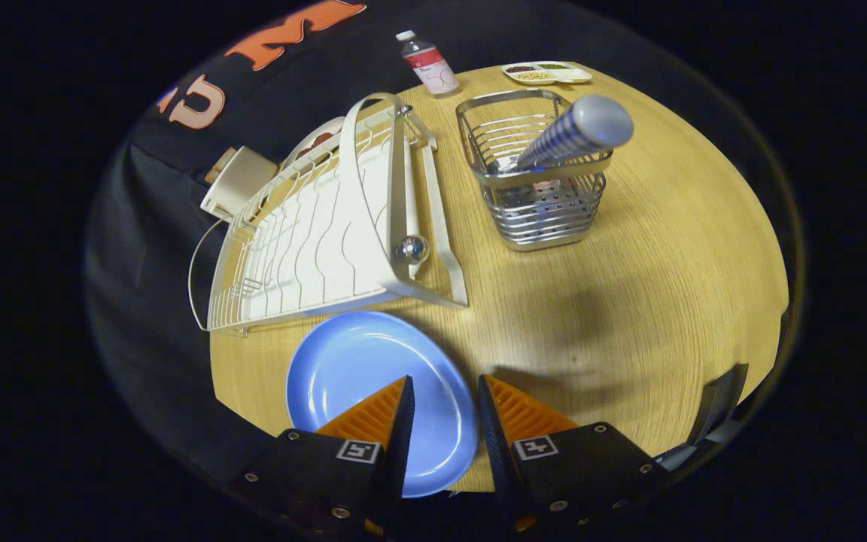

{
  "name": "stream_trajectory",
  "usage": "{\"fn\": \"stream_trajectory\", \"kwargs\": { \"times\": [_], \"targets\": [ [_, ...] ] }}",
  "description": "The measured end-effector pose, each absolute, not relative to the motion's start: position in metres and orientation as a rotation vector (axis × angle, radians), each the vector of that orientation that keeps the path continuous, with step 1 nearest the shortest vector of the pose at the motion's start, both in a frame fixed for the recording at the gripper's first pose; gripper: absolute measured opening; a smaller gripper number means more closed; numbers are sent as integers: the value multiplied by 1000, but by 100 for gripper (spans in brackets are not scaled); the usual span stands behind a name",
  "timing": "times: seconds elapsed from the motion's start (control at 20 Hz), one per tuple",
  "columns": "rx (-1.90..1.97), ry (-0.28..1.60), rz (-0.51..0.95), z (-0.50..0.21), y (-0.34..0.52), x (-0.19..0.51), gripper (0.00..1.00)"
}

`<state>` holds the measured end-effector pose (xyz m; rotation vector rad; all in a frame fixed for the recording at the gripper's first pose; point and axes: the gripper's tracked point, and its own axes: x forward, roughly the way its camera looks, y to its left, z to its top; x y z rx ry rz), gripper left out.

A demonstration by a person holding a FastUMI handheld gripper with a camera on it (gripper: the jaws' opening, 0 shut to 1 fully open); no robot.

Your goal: Take the plate from the dish rack, then take the spoon from the basket and place it into the plate.

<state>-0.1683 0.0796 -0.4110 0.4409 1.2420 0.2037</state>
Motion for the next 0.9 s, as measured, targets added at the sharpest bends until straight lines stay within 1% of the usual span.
{"fn": "stream_trajectory", "kwargs": {
  "times": [0.1, 0.2, 0.25, 0.4, 0.5, 0.7, 0.8, 0.9],
  "targets": [
    [458, 1145, 215, -396, 78, -153, 52],
    [426, 1034, 201, -383, 67, -138, 61],
    [399, 976, 190, -376, 60, -131, 63],
    [272, 857, 144, -368, 30, -119, 76],
    [202, 791, 104, -363, 12, -112, 80],
    [155, 620, 64, -341, -6, -94, 80],
    [122, 585, 32, -341, -16, -86, 80],
    [116, 566, 31, -340, -18, -77, 80]
  ]
}}
